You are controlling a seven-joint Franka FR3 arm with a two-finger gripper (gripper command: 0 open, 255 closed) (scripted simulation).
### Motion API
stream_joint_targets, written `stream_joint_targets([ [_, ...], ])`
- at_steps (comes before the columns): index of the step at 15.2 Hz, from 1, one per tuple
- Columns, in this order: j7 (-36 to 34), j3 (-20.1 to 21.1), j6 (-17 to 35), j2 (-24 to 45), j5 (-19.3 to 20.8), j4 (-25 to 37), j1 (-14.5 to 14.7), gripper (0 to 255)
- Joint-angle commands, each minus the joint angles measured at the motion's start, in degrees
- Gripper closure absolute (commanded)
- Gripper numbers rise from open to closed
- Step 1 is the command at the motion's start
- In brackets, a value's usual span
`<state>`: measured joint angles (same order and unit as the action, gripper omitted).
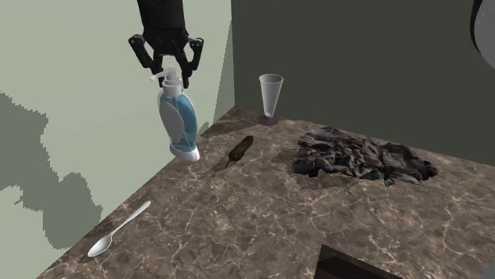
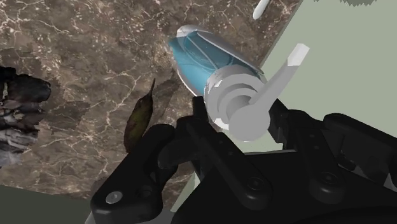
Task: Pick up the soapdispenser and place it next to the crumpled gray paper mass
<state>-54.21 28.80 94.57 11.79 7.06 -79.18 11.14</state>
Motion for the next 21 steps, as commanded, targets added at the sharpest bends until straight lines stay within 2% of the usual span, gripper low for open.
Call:
stream_joint_targets([
  [1,3.0,-0.7,0.6,-4.8,-2.7,-4.7,-2.7,255],
  [5,8.8,-3.0,0.0,-12.1,-6.6,-10.5,-6.3,255],
  [11,17.5,-8.0,-2.4,-21.1,-10.6,-16.5,-9.9,255],
  [21,31.1,-17.6,-8.7,-30.5,-12.1,-20.1,-14.2,255],
])
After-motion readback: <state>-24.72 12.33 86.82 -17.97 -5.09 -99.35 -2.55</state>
